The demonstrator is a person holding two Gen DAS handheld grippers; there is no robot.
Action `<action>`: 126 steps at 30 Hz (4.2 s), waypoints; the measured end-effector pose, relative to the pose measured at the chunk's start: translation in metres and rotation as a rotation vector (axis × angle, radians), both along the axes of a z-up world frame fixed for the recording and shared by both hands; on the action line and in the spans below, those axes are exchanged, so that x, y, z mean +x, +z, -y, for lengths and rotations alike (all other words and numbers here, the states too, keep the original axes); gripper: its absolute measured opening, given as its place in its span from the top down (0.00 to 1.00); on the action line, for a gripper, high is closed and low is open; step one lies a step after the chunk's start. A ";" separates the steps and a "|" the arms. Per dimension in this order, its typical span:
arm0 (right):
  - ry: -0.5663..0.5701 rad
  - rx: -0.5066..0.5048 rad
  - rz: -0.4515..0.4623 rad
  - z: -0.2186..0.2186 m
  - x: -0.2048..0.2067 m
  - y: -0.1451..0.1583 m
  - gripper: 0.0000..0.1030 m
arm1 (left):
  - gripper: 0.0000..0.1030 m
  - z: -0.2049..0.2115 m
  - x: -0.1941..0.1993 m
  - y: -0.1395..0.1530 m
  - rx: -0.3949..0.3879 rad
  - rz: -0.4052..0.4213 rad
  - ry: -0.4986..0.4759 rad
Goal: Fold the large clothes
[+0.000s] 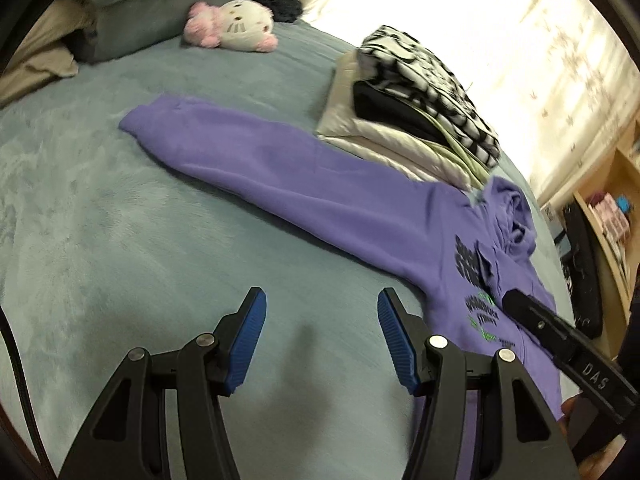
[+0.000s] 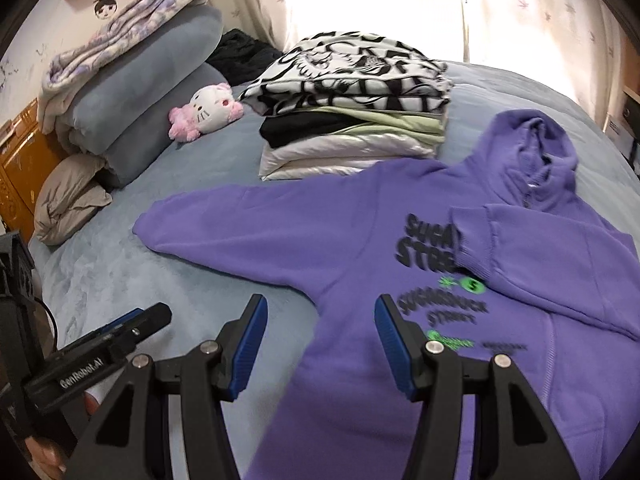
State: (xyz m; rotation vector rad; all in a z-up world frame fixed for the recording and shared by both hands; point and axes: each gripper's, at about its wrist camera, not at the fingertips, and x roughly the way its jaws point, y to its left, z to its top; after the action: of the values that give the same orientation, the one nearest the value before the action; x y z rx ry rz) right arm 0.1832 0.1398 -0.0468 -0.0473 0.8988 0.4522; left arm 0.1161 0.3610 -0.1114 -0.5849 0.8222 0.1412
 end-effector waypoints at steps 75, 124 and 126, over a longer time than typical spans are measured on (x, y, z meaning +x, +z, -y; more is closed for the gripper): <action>-0.372 0.152 0.047 0.218 -0.003 0.033 0.46 | 0.94 0.263 0.087 0.109 0.088 0.166 -0.502; -0.400 0.159 -0.041 0.282 -0.052 -0.004 0.45 | 0.27 0.241 -0.007 0.044 0.196 0.030 -0.319; -0.363 0.155 -0.053 0.273 -0.050 -0.006 0.45 | 0.27 0.230 -0.010 0.036 0.195 0.010 -0.290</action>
State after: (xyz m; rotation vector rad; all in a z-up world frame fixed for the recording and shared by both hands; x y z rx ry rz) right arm 0.1333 -0.1331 -0.0530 0.2668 0.8995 0.1836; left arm 0.1066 0.1308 -0.0758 -0.2789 0.8637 -0.0463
